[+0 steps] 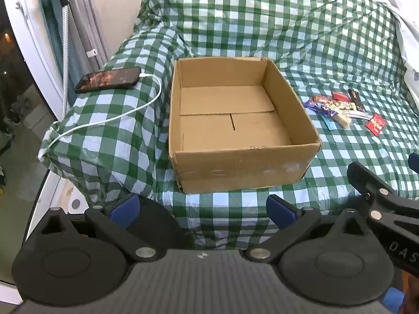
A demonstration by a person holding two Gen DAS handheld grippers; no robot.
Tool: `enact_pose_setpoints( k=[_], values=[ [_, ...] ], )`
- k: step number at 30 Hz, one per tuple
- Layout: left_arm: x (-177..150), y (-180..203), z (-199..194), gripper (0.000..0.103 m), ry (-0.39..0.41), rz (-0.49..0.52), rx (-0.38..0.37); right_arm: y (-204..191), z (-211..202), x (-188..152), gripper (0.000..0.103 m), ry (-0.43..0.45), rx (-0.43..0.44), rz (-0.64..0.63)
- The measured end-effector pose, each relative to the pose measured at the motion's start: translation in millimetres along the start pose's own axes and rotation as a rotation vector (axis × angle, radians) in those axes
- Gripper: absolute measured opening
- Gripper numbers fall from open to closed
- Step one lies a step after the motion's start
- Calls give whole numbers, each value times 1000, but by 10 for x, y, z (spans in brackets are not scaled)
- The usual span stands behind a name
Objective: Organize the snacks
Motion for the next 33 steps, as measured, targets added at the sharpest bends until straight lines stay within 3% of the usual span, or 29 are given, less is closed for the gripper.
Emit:
enact_pose_setpoints(
  k=[30, 33],
  values=[
    [-28, -51, 207, 103, -45, 2, -1, -21, 243, -47, 103, -82, 22, 1],
    [-9, -49, 239, 103, -48, 3, 4, 5, 285, -52, 103, -59, 10, 5]
  ],
)
Point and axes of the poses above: each gripper's, at about its wrist camera, not at the fingertips, and z roughly the way its jaws point, y to its right, x to its top, the point moved 1 cm from there along z, roughly the way its jaws point, and after that the axes turned 10 degrees about -z, right-handed, at the moved point
